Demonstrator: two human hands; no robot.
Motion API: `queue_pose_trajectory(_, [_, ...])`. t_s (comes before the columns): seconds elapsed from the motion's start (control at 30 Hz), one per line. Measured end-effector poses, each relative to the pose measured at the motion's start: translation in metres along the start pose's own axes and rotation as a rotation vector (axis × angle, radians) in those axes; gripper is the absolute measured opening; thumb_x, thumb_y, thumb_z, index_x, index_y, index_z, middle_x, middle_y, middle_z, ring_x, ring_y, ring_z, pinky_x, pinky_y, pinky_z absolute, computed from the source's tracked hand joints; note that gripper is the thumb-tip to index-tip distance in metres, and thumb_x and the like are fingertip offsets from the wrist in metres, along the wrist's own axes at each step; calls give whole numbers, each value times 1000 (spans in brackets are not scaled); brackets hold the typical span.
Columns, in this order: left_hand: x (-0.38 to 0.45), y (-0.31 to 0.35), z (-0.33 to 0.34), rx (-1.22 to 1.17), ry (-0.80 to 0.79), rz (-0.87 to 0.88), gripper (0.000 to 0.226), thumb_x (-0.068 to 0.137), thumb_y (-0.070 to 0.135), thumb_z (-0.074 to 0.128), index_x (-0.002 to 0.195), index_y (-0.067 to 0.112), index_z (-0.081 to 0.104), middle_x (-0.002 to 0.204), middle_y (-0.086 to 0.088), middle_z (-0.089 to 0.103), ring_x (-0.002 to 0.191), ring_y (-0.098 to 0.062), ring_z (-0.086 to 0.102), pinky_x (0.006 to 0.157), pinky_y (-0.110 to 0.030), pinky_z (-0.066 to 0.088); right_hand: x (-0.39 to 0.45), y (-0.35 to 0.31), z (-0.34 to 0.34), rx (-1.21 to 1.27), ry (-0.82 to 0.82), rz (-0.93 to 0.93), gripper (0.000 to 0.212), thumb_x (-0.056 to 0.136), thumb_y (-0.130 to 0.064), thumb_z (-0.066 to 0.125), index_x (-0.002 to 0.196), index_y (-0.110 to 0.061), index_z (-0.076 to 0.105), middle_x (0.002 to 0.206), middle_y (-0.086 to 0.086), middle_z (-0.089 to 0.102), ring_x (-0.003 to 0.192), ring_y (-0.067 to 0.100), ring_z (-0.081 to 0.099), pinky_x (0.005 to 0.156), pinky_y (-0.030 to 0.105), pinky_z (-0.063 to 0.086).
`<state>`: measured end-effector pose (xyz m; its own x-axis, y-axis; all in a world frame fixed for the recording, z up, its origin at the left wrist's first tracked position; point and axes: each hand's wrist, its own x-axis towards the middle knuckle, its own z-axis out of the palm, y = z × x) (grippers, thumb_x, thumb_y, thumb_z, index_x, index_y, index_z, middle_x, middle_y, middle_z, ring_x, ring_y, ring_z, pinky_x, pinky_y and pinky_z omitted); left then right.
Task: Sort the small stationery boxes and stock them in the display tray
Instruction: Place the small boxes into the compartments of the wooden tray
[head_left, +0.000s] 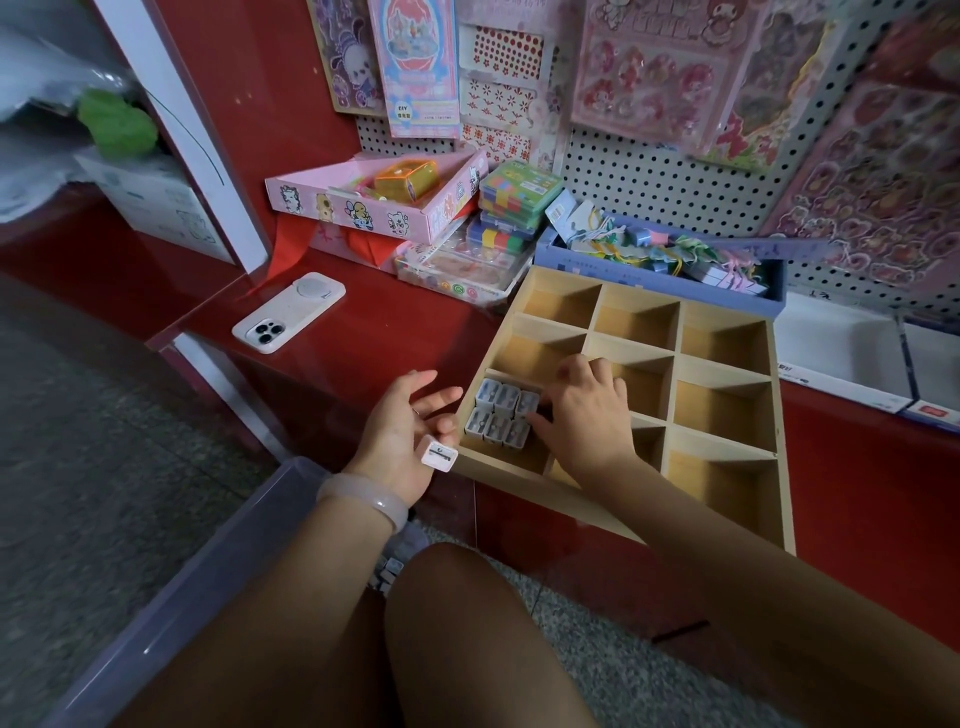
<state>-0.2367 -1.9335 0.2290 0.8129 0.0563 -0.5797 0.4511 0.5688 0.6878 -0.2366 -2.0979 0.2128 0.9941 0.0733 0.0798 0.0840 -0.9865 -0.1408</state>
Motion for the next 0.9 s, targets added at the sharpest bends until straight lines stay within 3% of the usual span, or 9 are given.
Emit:
queue_pose_trajectory(0.2, [1,5,-1,-150,-28,-2,28,100,30,35,107,8,51,82,-11,58,36,-9,38,36,-14,32,-1,4,2,48,9,2,39,92,-44,50,115,-15,63,126,7,43,116,25,37,94,36,35])
queue_pose_trajectory(0.3, [2,6,0,-268,-46,-14,27,100,28,34,101,6,49,79,-13,55,36,-10,40,38,-14,34,-4,-1,-6,391,88,-8,28,90,-32,59,106,-10,64,110,7,53,99,22,54,79,31,49])
queue_pose_trajectory(0.37, [2,5,2,-336,-49,-22,27,100,28,33,98,5,48,78,-14,54,35,-11,41,39,-14,35,-6,-13,-15,659,-49,-4,21,89,-30,62,100,-13,63,98,6,63,82,16,62,70,28,53])
queue_pose_trajectory(0.43, [4,3,4,-353,-44,-11,28,100,28,33,98,5,48,79,-14,54,36,-11,42,42,-16,37,-12,-30,-21,961,-260,23,12,90,-27,61,90,-16,60,86,9,66,66,11,58,63,23,49])
queue_pose_trajectory(0.57, [3,2,6,-327,-24,49,27,99,28,36,100,6,50,78,-12,54,40,-11,41,49,-22,34,-20,-48,-22,1484,-452,193,13,92,-9,56,80,-6,53,74,17,56,63,17,51,54,15,46])
queue_pose_trajectory(0.73, [3,0,7,-255,0,83,18,95,20,50,87,4,56,60,-2,53,41,-9,44,41,-16,41,-18,-50,-16,1463,-513,240,7,89,-7,61,83,-10,59,72,6,61,64,10,57,63,14,51])
queue_pose_trajectory(0.8, [7,-2,8,-185,19,121,13,95,19,51,101,8,55,66,0,56,46,-8,46,45,-17,44,-17,-50,-17,1458,-533,247,4,88,-5,61,87,-9,60,73,6,59,63,8,55,61,12,49])
queue_pose_trajectory(0.9, [8,-5,12,-55,59,213,9,98,16,47,96,18,56,78,0,60,61,-8,51,58,-22,47,-15,-51,-22,1493,-543,235,8,88,-1,59,87,-9,59,74,8,54,61,7,50,57,11,46])
